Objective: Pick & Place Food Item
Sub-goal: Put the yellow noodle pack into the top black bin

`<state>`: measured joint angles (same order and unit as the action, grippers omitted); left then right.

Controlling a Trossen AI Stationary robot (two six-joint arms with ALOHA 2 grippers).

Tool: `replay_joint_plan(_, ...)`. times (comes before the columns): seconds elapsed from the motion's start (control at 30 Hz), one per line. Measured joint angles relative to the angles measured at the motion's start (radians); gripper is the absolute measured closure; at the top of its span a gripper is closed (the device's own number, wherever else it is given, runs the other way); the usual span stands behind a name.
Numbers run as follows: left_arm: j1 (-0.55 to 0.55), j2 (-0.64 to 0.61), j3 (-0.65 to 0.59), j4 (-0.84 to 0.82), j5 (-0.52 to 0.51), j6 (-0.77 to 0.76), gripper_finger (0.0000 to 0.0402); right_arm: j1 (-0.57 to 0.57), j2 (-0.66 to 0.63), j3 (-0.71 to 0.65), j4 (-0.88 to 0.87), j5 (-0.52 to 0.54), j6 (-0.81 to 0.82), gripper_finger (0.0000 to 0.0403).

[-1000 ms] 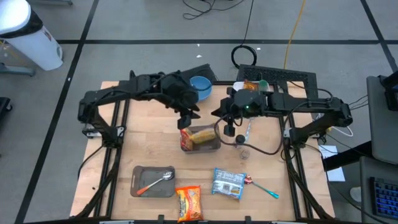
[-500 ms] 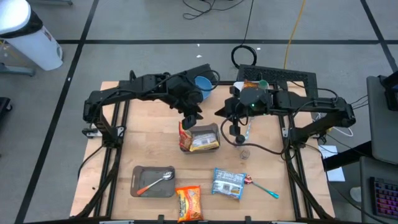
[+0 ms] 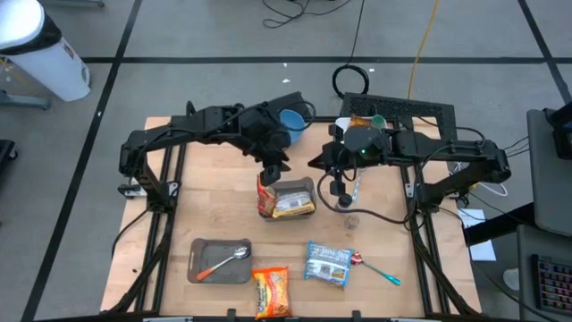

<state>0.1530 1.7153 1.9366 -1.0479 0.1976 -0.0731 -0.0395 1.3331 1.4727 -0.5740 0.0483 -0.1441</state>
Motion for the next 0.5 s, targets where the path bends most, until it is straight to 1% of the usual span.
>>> replay_joint_plan(0.13, 0.004, -0.009, -0.001, -0.106, -0.022, 0.004, 0.0245, 0.002, 0.000, 0.000, 0.002, -0.001, 0.010, 0.0336)
replay_joint_plan(0.27, 0.003, -0.028, -0.001, -0.224, -0.049, -0.013, 0.0245, 0.002, 0.000, 0.000, 0.001, -0.005, 0.052, 0.0268)
replay_joint_plan(0.3, -0.002, -0.030, -0.001, -0.252, -0.050, -0.021, 0.0245, 0.002, 0.000, 0.000, -0.003, -0.020, 0.053, 0.0250)
replay_joint_plan(0.4, -0.029, -0.051, -0.002, -0.293, -0.052, -0.053, 0.0245, 0.008, 0.020, 0.000, -0.022, -0.057, 0.061, 0.0198)
replay_joint_plan(0.5, -0.072, -0.086, -0.022, -0.274, -0.056, -0.084, 0.0245, 0.029, 0.068, -0.001, -0.082, -0.059, 0.052, 0.0159)
